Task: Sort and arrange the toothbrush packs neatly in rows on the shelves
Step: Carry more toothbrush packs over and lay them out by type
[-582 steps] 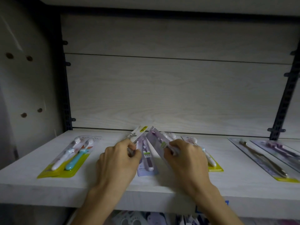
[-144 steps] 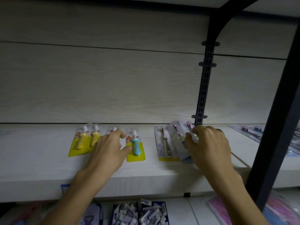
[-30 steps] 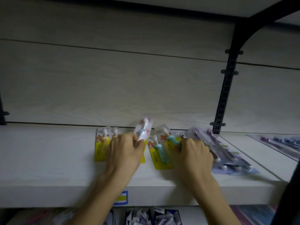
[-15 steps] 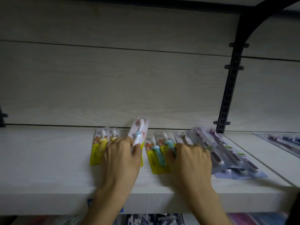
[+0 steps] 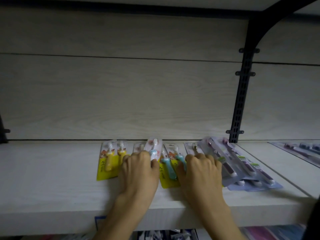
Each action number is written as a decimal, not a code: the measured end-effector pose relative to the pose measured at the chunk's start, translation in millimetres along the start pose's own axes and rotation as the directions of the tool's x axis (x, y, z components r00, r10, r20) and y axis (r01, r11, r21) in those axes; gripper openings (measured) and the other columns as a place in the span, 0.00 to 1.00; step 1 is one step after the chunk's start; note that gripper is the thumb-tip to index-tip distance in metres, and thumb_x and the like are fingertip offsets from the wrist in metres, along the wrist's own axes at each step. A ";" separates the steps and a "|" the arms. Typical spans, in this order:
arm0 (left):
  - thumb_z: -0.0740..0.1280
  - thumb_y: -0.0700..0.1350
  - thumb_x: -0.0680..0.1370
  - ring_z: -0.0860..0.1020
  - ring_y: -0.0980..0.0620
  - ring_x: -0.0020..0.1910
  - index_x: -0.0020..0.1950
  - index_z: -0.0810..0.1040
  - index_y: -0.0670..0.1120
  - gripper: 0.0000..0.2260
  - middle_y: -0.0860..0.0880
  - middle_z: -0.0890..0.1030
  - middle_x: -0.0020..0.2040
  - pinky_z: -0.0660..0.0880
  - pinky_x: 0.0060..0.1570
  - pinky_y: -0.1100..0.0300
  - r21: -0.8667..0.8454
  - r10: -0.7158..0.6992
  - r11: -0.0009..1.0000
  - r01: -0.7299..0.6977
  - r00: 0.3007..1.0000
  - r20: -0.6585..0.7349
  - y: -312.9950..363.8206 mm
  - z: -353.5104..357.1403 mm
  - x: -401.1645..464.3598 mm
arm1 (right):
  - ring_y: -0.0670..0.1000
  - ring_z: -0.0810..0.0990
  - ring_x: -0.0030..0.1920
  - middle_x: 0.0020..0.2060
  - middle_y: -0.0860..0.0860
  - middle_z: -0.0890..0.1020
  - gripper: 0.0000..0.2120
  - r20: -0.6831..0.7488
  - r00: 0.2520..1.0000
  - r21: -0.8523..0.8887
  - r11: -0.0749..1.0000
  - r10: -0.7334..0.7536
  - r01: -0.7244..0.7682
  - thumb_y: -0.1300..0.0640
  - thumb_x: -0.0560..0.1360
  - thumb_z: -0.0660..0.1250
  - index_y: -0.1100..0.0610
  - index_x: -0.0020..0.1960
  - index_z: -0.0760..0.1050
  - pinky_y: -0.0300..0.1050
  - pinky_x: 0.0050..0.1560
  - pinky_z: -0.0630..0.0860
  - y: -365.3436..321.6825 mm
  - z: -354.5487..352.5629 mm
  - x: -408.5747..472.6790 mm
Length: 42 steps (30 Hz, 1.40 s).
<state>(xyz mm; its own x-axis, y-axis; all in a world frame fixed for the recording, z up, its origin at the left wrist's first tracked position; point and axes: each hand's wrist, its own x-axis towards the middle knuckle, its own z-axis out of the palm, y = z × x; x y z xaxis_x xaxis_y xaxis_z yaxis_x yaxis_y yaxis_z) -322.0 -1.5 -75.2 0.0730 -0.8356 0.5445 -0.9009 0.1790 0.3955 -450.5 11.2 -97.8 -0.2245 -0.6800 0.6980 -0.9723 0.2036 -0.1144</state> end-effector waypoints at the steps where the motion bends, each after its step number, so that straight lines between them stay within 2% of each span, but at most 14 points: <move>1: 0.58 0.49 0.78 0.75 0.43 0.50 0.39 0.69 0.47 0.10 0.44 0.80 0.46 0.63 0.39 0.55 0.026 -0.010 1.000 0.009 1.000 0.018 1.5 0.3 -0.7 | 0.59 0.76 0.28 0.25 0.55 0.77 0.15 -0.008 1.000 0.003 1.000 0.001 -0.001 0.54 0.54 0.81 0.57 0.27 0.76 0.49 0.32 0.72 -0.1 0.4 0.0; 4: 0.57 0.50 0.79 0.75 0.45 0.51 0.40 0.66 0.48 0.09 0.46 0.80 0.48 0.66 0.43 0.55 0.079 -0.028 0.997 0.025 0.999 0.041 3.6 -0.9 -2.2 | 0.59 0.76 0.28 0.25 0.56 0.77 0.15 -0.041 0.999 0.013 1.000 -0.012 0.012 0.54 0.54 0.81 0.57 0.27 0.76 0.50 0.32 0.73 0.5 1.9 0.5; 6: 0.56 0.50 0.80 0.75 0.45 0.52 0.41 0.66 0.48 0.10 0.46 0.79 0.48 0.65 0.43 0.56 0.099 -0.032 0.995 0.028 0.998 0.046 4.6 -1.2 -2.2 | 0.60 0.76 0.28 0.25 0.56 0.76 0.15 -0.049 0.999 0.023 0.999 -0.024 0.026 0.54 0.54 0.81 0.57 0.27 0.75 0.50 0.32 0.72 1.1 2.0 0.3; 10: 0.58 0.52 0.79 0.75 0.44 0.52 0.41 0.70 0.47 0.11 0.45 0.79 0.49 0.67 0.46 0.54 0.118 -0.057 0.992 0.046 0.994 0.096 10.3 -1.3 -2.9 | 0.60 0.75 0.28 0.25 0.55 0.76 0.15 -0.061 0.997 0.039 0.998 -0.045 0.047 0.56 0.53 0.81 0.57 0.26 0.74 0.49 0.32 0.72 1.4 2.6 -0.6; 13: 0.58 0.56 0.78 0.73 0.46 0.57 0.49 0.76 0.48 0.14 0.47 0.78 0.54 0.67 0.53 0.54 0.185 -0.078 0.981 0.051 0.987 0.142 14.3 0.2 -4.3 | 0.59 0.75 0.27 0.24 0.56 0.75 0.16 -0.074 0.995 0.051 0.997 -0.060 0.064 0.56 0.53 0.80 0.57 0.26 0.73 0.47 0.31 0.71 1.4 2.6 -0.3; 17: 0.56 0.59 0.79 0.70 0.47 0.60 0.55 0.77 0.52 0.16 0.49 0.76 0.57 0.65 0.57 0.54 0.197 -0.079 0.979 0.044 0.982 0.173 14.7 1.5 -4.8 | 0.59 0.75 0.27 0.24 0.56 0.75 0.15 -0.080 0.994 0.056 0.995 -0.075 0.080 0.55 0.54 0.80 0.57 0.26 0.73 0.46 0.31 0.70 2.4 3.9 -0.1; 27: 0.57 0.60 0.78 0.68 0.47 0.60 0.55 0.79 0.53 0.17 0.49 0.76 0.57 0.65 0.55 0.53 0.163 -0.068 0.986 0.044 0.987 0.147 8.2 5.3 -5.3 | 0.59 0.75 0.28 0.25 0.55 0.76 0.14 -0.085 0.993 0.067 0.993 -0.088 0.093 0.54 0.54 0.79 0.57 0.27 0.74 0.46 0.30 0.70 3.4 4.2 -0.4; 34: 0.59 0.60 0.77 0.75 0.49 0.55 0.48 0.79 0.52 0.15 0.53 0.80 0.52 0.68 0.52 0.55 0.084 -0.002 0.996 -0.009 0.992 0.130 3.3 6.1 -3.0 | 0.59 0.75 0.28 0.24 0.56 0.75 0.14 -0.087 0.993 0.080 0.992 -0.086 0.093 0.55 0.55 0.79 0.58 0.27 0.74 0.46 0.31 0.70 2.8 4.1 -0.8; 42: 0.58 0.60 0.77 0.75 0.49 0.55 0.51 0.78 0.52 0.16 0.52 0.82 0.51 0.66 0.54 0.54 0.212 0.010 0.976 -0.039 0.991 0.137 -1.2 -0.1 2.3 | 0.59 0.75 0.28 0.24 0.55 0.75 0.14 -0.075 0.993 0.057 0.994 -0.089 0.093 0.55 0.55 0.79 0.57 0.27 0.73 0.46 0.30 0.70 2.8 3.7 -0.8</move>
<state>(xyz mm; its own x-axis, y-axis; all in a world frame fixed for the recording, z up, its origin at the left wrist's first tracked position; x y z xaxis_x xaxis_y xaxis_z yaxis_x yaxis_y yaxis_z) -320.7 -3.6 -74.3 0.0047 -0.8971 0.4419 -0.9733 0.0972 0.2077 -453.3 9.7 -101.3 -0.1319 -0.6408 0.7563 -0.9911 0.0992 -0.0888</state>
